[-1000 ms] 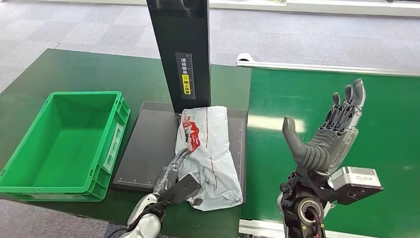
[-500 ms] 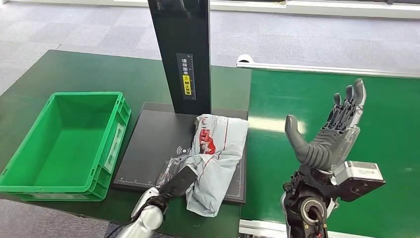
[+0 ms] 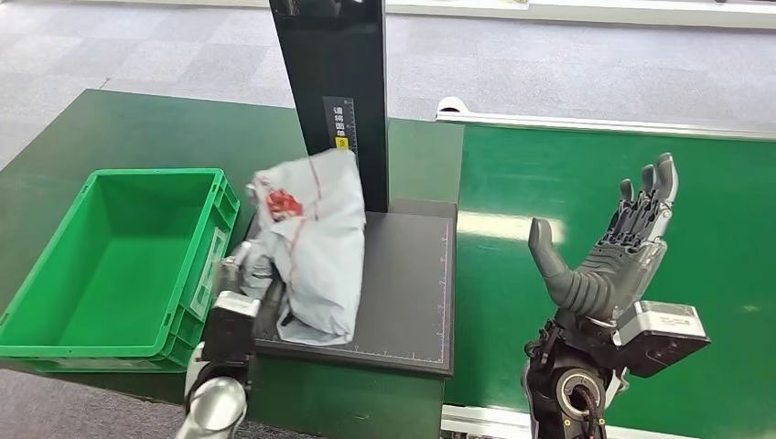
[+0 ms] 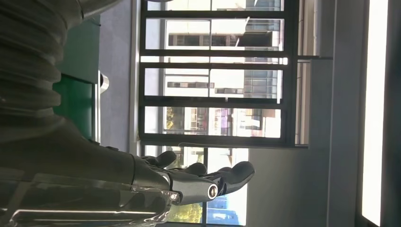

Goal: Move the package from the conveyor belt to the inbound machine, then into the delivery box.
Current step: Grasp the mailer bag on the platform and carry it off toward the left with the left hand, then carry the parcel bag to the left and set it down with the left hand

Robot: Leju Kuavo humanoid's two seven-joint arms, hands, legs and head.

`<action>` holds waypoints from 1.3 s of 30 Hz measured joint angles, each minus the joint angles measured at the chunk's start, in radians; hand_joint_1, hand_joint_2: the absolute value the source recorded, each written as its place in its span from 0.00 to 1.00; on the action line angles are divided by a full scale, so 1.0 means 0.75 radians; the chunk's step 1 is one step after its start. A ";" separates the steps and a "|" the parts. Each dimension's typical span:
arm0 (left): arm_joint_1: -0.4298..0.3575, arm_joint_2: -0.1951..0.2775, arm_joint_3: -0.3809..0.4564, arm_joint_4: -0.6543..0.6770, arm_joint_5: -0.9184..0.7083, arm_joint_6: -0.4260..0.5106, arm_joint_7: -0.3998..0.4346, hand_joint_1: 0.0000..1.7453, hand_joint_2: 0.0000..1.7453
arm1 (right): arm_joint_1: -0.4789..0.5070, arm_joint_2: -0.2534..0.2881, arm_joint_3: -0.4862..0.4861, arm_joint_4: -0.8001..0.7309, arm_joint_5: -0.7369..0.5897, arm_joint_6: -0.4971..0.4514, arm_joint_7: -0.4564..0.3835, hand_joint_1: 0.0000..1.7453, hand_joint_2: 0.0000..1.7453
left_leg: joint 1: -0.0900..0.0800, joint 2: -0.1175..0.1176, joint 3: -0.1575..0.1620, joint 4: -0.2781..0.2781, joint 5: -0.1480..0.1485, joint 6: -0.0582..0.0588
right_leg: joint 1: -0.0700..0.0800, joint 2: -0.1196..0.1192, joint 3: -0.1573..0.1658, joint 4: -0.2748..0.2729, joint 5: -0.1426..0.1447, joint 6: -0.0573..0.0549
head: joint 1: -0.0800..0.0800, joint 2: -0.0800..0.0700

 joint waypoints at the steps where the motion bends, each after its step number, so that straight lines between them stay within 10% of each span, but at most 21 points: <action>1: 0.007 0.010 0.015 -0.067 0.011 0.030 -0.021 1.00 1.00 | 0.002 0.000 -0.001 0.001 0.001 -0.003 -0.002 0.00 1.00 | 0.000 0.000 0.000 0.000 0.000 0.000 | 0.000 0.000 0.000 0.000 0.000 0.000 | 0.000 0.000; 10: 0.020 0.082 0.157 -0.371 0.068 0.254 -0.096 1.00 1.00 | 0.020 0.007 -0.019 0.017 -0.001 -0.016 -0.024 0.00 1.00 | 0.000 0.000 0.000 0.000 0.000 0.000 | 0.000 0.000 0.000 0.000 0.000 0.000 | 0.000 0.000; 28: -0.090 0.127 0.395 -0.218 0.103 0.231 0.015 1.00 1.00 | 0.046 0.007 -0.025 0.023 -0.020 -0.033 -0.031 0.00 1.00 | 0.000 0.002 0.000 0.000 0.000 0.000 | 0.000 0.002 -0.001 0.000 0.000 0.000 | 0.000 0.000; 39: -0.320 0.167 0.622 0.335 -0.010 0.230 0.167 0.95 1.00 | 0.052 0.007 -0.027 0.031 -0.032 -0.054 -0.007 0.00 1.00 | 0.001 0.003 0.001 0.000 0.002 -0.001 | 0.002 0.002 0.000 0.001 0.001 -0.002 | 0.000 0.000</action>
